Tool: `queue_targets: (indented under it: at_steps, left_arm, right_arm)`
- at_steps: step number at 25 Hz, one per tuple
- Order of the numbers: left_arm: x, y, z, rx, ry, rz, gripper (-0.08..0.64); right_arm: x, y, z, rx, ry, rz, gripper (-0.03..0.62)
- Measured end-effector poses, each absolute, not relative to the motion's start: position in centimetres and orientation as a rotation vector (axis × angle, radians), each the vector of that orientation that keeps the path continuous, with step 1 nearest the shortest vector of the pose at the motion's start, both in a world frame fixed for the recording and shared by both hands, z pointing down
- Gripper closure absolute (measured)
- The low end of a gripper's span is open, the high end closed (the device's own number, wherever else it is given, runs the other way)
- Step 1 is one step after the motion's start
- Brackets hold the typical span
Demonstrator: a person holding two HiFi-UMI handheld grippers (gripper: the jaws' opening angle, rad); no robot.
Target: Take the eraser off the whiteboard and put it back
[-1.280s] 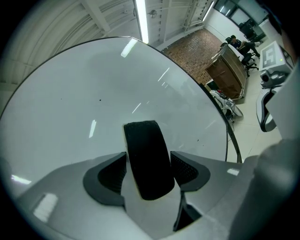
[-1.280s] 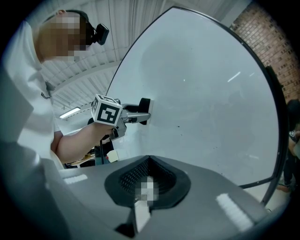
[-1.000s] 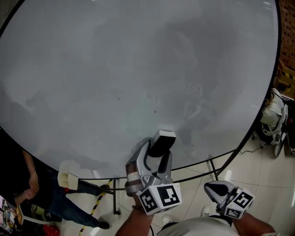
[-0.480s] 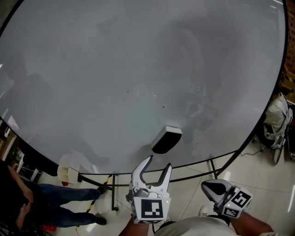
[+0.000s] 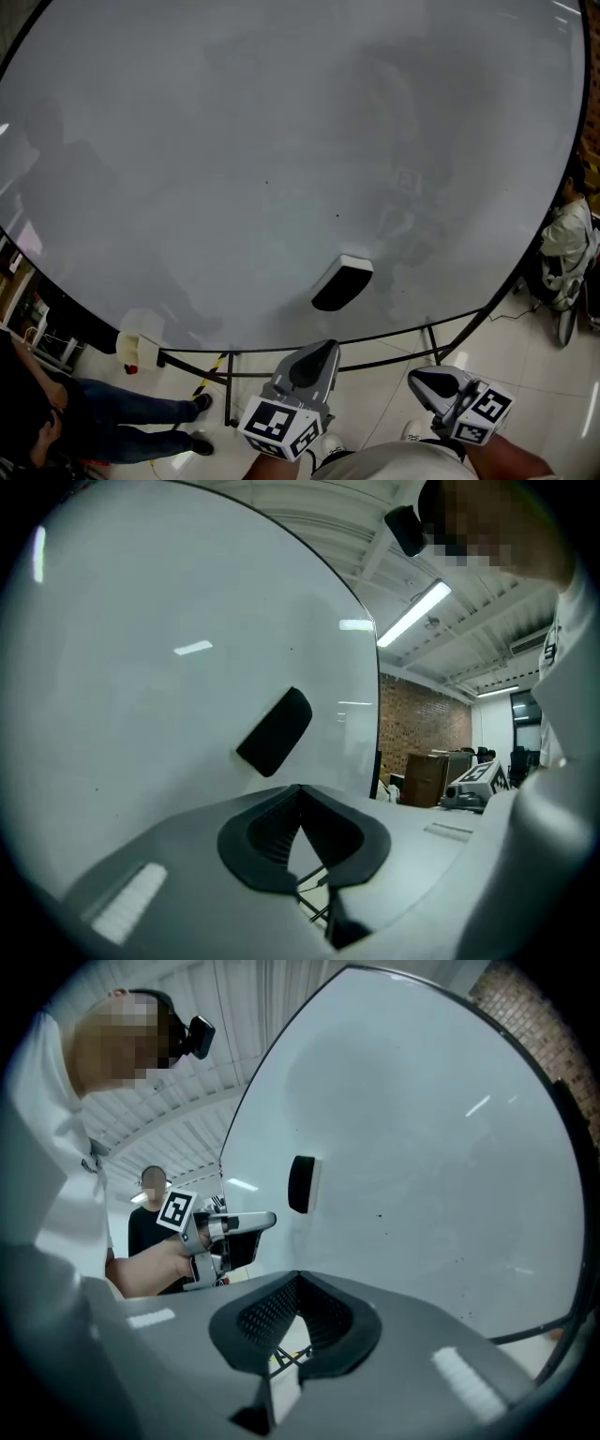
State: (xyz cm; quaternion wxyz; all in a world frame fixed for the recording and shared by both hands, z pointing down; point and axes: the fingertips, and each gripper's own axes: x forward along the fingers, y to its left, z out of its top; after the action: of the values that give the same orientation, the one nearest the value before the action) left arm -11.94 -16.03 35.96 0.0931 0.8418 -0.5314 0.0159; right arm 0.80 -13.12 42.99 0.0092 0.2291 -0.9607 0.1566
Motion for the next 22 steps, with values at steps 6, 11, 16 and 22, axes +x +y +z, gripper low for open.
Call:
queue_targets:
  at_steps: [6, 11, 16, 22]
  left_arm:
    - [-12.4, -14.8, 37.4, 2.506, -1.535, 0.05, 0.543]
    - [-13.2, -13.0, 40.1, 2.461, -1.497, 0.062, 0.543]
    - [-13.4, -11.7, 40.9, 2.437, -1.498, 0.075, 0.543]
    - [-14.4, -10.3, 41.8, 2.458, -1.524, 0.14, 0.543]
  right_arm:
    - [0.5, -12.9, 42.4, 0.698, -3.018, 0.561, 0.591]
    - [-0.2, -12.5, 41.9, 0.65, -3.028, 0.631, 0.591]
    - [-0.9, -12.4, 41.0, 0.64, -3.037, 0.588, 0.591]
    - [-1.8, -12.3, 41.3, 0.634, -3.043, 0.508, 0.591]
